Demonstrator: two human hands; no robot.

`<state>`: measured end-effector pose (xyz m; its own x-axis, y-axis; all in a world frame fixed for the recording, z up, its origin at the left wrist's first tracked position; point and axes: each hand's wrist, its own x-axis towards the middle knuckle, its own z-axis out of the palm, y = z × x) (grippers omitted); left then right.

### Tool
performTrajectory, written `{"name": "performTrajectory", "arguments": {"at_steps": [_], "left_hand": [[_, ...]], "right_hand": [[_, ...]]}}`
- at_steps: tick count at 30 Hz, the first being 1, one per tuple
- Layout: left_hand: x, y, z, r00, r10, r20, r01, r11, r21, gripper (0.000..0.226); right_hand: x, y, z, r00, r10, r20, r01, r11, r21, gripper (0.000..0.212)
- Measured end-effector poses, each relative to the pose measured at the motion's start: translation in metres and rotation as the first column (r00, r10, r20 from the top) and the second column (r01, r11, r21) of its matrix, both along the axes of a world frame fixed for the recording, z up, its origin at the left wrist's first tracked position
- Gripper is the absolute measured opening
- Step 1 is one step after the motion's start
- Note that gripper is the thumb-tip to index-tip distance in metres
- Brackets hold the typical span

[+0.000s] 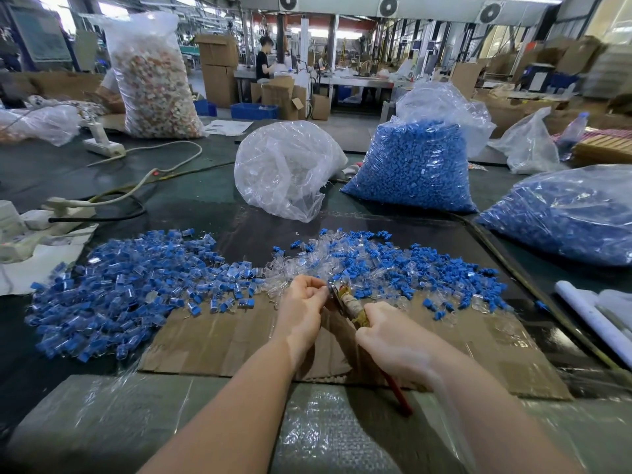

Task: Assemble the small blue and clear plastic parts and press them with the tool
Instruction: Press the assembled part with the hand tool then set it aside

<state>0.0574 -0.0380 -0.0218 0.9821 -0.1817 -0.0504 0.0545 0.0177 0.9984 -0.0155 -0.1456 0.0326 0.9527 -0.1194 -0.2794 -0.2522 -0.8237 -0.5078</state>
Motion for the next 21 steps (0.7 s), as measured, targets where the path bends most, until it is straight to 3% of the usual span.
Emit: {"name": "performTrajectory", "arguments": {"at_steps": [6, 9, 11, 15, 21], "left_hand": [[-0.0007, 0.0003, 0.0009, 1.000, -0.016, 0.009, 0.016, 1.000, 0.013, 0.010], [-0.0005, 0.0006, 0.0006, 1.000, 0.005, -0.006, -0.006, 1.000, -0.030, 0.011], [-0.0010, 0.0006, 0.0013, 1.000, 0.017, -0.015, -0.017, 0.999, -0.049, 0.014], [-0.0021, 0.0017, 0.0009, 0.999, 0.032, -0.016, -0.033, 0.999, -0.019, 0.013], [0.0010, 0.0079, 0.0011, 0.997, 0.039, -0.063, -0.042, 0.999, -0.035, 0.008]], "right_hand": [[0.0006, 0.0017, -0.0042, 1.000, -0.008, 0.002, 0.008, 1.000, -0.007, 0.016], [-0.0033, 0.0012, -0.0034, 0.994, -0.104, 0.019, 0.098, 0.971, 0.216, 0.003], [-0.0068, 0.0000, -0.0026, 0.984, -0.171, 0.045, 0.144, 0.924, 0.355, 0.017], [-0.0082, -0.0015, -0.0019, 0.975, -0.172, 0.138, 0.118, 0.937, 0.329, 0.022], [-0.0066, -0.0069, 0.0019, 0.995, -0.058, 0.084, 0.026, 0.939, 0.343, 0.013]]}}
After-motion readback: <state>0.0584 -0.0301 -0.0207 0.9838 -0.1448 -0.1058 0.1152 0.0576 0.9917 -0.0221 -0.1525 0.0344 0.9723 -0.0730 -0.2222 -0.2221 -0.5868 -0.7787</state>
